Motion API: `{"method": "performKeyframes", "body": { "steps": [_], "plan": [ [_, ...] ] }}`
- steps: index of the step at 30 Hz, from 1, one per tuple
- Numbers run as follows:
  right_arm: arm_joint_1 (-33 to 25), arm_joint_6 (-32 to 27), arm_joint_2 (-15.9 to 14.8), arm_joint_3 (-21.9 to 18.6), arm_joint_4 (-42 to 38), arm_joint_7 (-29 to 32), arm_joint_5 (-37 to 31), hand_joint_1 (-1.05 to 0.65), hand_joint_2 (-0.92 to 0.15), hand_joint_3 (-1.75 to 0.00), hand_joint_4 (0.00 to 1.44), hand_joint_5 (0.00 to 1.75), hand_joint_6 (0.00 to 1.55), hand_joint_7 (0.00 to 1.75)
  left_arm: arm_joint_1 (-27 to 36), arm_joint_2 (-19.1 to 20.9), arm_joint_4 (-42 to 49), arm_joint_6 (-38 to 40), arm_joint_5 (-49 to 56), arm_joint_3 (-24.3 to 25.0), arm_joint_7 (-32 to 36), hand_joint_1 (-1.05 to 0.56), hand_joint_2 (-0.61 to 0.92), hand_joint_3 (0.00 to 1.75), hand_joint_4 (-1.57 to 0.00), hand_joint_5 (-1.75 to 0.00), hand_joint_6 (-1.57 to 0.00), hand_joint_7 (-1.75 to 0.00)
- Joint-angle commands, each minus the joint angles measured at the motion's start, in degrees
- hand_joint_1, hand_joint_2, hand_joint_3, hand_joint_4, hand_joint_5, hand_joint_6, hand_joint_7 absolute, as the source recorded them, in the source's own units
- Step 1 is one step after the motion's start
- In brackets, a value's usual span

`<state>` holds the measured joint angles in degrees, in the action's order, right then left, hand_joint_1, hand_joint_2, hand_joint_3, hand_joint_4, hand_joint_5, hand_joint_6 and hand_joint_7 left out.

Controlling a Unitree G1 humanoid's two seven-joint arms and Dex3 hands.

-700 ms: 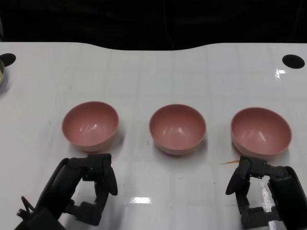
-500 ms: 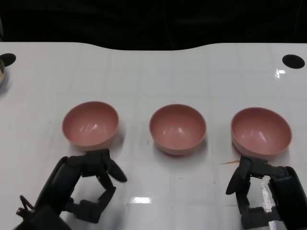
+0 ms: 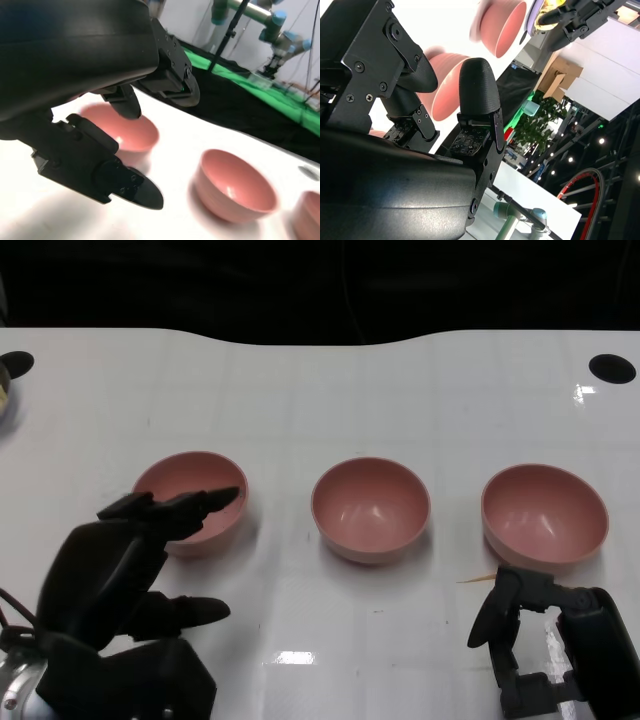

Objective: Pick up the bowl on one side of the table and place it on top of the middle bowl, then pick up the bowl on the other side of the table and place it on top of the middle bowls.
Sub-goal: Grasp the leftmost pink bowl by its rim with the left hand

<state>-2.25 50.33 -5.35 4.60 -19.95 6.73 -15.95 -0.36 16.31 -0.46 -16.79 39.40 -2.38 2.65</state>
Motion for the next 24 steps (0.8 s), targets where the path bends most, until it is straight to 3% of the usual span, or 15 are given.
{"method": "performKeyframes", "body": {
  "steps": [1, 11, 19, 24],
  "plan": [
    [-0.69, -0.28, -0.4, -0.65, 1.16, 0.55, 0.02, 0.12, -0.08, -1.75, 1.01, 1.72, 0.93, 1.42, -0.91, 2.09, -2.13, 5.28, 9.4, -2.42, 3.2, -0.61, 0.86, 0.0, -0.26, -0.55, -0.38, 0.0],
    [-1.43, -1.43, -0.27, -0.5, 2.46, 0.46, -0.24, 0.15, -0.09, -1.75, 1.0, 1.72, 0.92, 1.42, -8.09, 0.52, 3.65, 22.23, 25.57, -12.7, 1.56, -0.58, 0.87, 0.01, -0.24, -0.48, -0.33, 0.0],
    [-1.41, -1.7, -0.19, 0.03, 2.54, -0.51, 1.1, 0.16, -0.1, -1.75, 0.98, 1.73, 0.91, 1.43, -16.96, 0.43, 19.76, 25.31, 25.8, -18.62, 6.09, -0.54, 0.88, 0.0, -0.53, -0.22, -0.42, -0.01],
    [-1.15, -1.05, -0.08, -0.13, 2.1, 0.32, 0.06, 0.16, -0.09, -1.75, 0.99, 1.74, 0.91, 1.43, -23.51, 0.18, 30.48, 27.26, 25.79, -22.63, 4.91, -0.52, 0.92, 0.01, -0.68, -0.17, -0.51, -0.02]
  ]
}}
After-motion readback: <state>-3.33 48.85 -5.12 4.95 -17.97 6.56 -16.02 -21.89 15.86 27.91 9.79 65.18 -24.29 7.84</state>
